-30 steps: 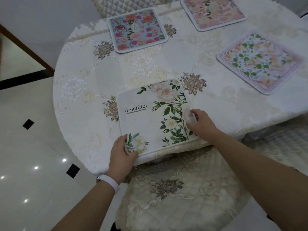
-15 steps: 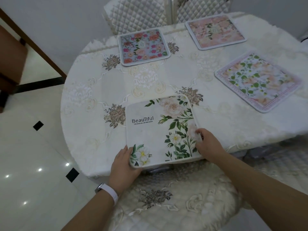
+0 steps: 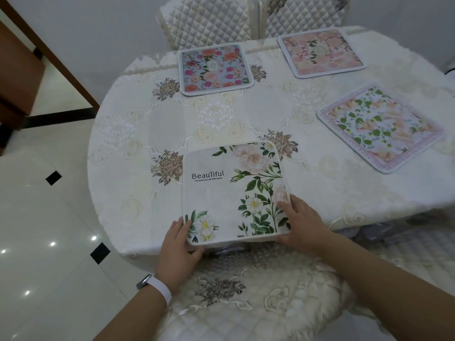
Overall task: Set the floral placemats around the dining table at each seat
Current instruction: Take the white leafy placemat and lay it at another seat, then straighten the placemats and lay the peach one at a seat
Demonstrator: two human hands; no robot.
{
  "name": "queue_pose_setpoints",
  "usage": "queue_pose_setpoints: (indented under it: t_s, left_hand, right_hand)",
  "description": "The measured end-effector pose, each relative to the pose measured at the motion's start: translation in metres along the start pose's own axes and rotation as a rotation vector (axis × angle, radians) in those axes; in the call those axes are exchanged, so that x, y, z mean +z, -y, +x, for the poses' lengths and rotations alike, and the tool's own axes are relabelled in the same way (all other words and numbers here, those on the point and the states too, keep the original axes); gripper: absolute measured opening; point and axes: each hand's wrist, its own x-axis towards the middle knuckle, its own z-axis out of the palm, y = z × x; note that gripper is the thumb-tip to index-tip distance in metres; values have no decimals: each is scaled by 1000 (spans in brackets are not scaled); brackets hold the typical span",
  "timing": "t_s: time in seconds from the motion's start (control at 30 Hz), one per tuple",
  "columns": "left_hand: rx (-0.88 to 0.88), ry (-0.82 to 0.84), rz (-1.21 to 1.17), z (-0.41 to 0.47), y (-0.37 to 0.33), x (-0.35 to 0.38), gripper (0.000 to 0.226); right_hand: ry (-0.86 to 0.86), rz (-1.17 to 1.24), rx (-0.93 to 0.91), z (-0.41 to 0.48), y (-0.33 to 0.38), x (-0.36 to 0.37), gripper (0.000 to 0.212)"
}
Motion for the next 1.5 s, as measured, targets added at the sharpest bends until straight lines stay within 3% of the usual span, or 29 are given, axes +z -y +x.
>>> queue_pose_setpoints:
  t_s: [0.67, 1.13, 1.37, 1.5]
  left_hand:
    - [-42, 3, -38, 0, 0, -4, 67]
    - [-71, 63, 43, 1, -2, -26, 57]
    - [162, 10, -106, -23, 2, -76, 41]
    - [261, -29, -145, -32, -6, -116, 47]
  right_hand:
    - [-64, -52, -4, 0, 7, 0, 91]
    - [31, -93, 8, -11, 16, -16, 86]
    - [-18, -12, 84, -48, 36, -33, 57]
    - [-134, 50, 92, -82, 59, -56, 50]
